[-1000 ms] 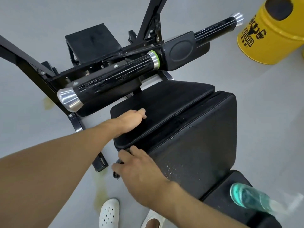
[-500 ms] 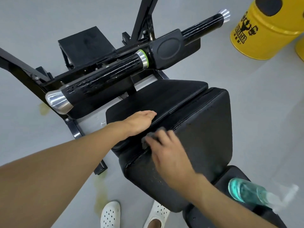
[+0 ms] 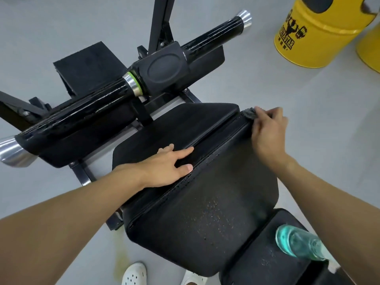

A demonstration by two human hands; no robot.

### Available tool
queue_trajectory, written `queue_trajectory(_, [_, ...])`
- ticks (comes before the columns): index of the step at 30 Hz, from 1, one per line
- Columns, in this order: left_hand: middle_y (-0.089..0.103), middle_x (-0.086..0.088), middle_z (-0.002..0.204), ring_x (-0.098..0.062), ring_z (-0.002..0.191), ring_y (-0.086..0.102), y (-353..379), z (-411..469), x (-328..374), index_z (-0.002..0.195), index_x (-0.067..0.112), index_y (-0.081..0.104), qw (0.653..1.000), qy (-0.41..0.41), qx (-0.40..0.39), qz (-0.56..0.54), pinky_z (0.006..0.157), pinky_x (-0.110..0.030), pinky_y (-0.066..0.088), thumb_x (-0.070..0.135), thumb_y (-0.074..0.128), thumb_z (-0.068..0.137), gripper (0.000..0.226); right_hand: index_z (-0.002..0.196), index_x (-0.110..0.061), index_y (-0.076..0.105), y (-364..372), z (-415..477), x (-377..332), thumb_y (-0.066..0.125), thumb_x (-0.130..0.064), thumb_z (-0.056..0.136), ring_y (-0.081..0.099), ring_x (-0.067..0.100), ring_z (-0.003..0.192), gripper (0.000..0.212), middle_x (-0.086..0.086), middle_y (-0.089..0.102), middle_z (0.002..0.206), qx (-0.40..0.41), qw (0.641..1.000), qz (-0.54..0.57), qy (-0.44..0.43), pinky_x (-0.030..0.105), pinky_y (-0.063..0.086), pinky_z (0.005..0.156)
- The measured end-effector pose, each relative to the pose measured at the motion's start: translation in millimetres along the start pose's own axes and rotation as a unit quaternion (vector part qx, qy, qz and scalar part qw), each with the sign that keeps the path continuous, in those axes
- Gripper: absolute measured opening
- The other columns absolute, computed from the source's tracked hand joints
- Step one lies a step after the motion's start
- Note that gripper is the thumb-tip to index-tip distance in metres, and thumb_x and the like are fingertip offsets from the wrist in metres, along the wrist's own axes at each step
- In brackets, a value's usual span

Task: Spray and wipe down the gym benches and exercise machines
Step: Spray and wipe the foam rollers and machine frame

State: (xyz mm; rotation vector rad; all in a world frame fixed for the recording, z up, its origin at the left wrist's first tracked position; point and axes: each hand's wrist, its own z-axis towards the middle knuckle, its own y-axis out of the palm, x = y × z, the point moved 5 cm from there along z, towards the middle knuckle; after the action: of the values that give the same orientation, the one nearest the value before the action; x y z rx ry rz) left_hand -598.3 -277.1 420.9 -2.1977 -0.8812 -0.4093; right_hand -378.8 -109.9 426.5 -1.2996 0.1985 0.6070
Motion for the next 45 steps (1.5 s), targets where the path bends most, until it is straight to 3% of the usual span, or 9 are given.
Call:
queue_trajectory(7, [0.0,-0.003,0.168,-0.02,0.155,-0.002,-5,5,2,0.15,0.056,0.025,1.0,-0.006,0.002,-0.019,0.125,-0.043,0.005,0.044,0.051,0.102,0.056,0.129,-0.005,0.059,16,-125,-87,0.044,0.0,0.082,0.047,0.031,0.097,0.049,0.014,0.048,0.107,-0.034,0.991,0.109,-0.07,0.04,0.045,0.087])
queue_trajectory(11, [0.044,0.004,0.154,-0.012,0.147,0.03,-12,0,5,0.136,0.037,0.059,0.987,0.018,0.046,-0.152,0.112,-0.024,0.023,0.029,0.042,0.106,0.035,0.133,-0.001,0.057,15,-155,-99,0.056,0.002,0.088,0.05,0.032,0.092,0.045,0.016,0.05,0.105,-0.08,0.972,0.099,-0.196,0.046,0.05,0.079])
queue_trajectory(18, [0.037,0.009,0.158,-0.009,0.145,0.031,-10,-36,-21,0.119,0.027,0.072,0.983,-0.004,0.085,-0.163,0.102,-0.023,0.016,0.048,0.023,0.108,0.055,0.134,-0.001,0.057,21,-135,-82,0.043,-0.006,0.095,0.051,0.034,0.093,0.042,0.019,0.045,0.107,0.041,0.992,0.11,0.049,0.047,0.051,0.081])
queue_trajectory(25, [0.052,0.011,0.136,-0.008,0.121,0.042,2,-65,-34,0.116,0.023,0.071,0.973,-0.019,0.133,-0.188,0.096,-0.028,0.021,0.05,0.016,0.107,0.062,0.12,-0.01,0.065,37,-265,-197,0.064,0.004,0.076,0.049,0.026,0.09,0.046,0.009,0.05,0.105,-0.081,0.983,0.115,-0.117,0.039,0.051,0.076])
queue_trajectory(29, [0.054,0.006,0.144,-0.014,0.136,0.044,14,-79,-45,0.118,0.032,0.069,0.977,-0.002,0.12,-0.173,0.107,-0.032,0.026,0.053,0.018,0.105,0.057,0.116,-0.013,0.065,33,-310,-215,0.058,0.005,0.077,0.052,0.026,0.089,0.044,0.005,0.05,0.106,-0.133,0.958,0.109,-0.232,0.037,0.052,0.073])
queue_trajectory(33, [0.06,0.009,0.127,-0.012,0.12,0.053,21,-96,-49,0.114,0.028,0.071,0.974,0.025,0.143,-0.175,0.1,-0.031,0.037,0.045,0.033,0.106,0.042,0.128,-0.007,0.062,18,-274,-177,0.061,0.01,0.085,0.052,0.03,0.098,0.046,0.013,0.051,0.113,-0.02,0.989,0.149,0.001,0.039,0.052,0.084])
queue_trajectory(37, [0.063,0.008,0.11,-0.006,0.089,0.058,34,-106,-26,0.114,0.025,0.066,0.975,0.091,0.193,-0.064,0.072,-0.021,0.044,0.023,0.045,0.103,0.023,0.129,-0.011,0.06,20,-286,-189,0.054,0.003,0.089,0.047,0.022,0.096,0.043,0.005,0.047,0.112,-0.129,0.978,0.161,-0.038,0.037,0.05,0.083])
queue_trajectory(41, [0.056,0.005,0.127,-0.016,0.115,0.053,61,-99,23,0.115,0.026,0.064,0.953,0.185,0.233,0.053,0.102,-0.039,0.044,0.011,0.052,0.098,0.025,0.124,-0.013,0.064,-18,-297,-127,0.05,-0.001,0.092,0.053,0.017,0.092,0.037,-0.002,0.046,0.107,-0.046,0.97,0.217,0.097,0.036,0.051,0.082])
queue_trajectory(45, [0.055,0.002,0.131,-0.013,0.12,0.052,114,-71,89,0.128,0.021,0.058,0.961,0.222,0.16,0.035,0.099,-0.025,0.04,0.01,0.056,0.097,0.033,0.121,-0.016,0.068,-68,-296,-38,0.052,-0.003,0.095,0.054,0.01,0.089,0.033,-0.003,0.046,0.105,0.01,0.959,0.177,0.221,0.033,0.051,0.089])
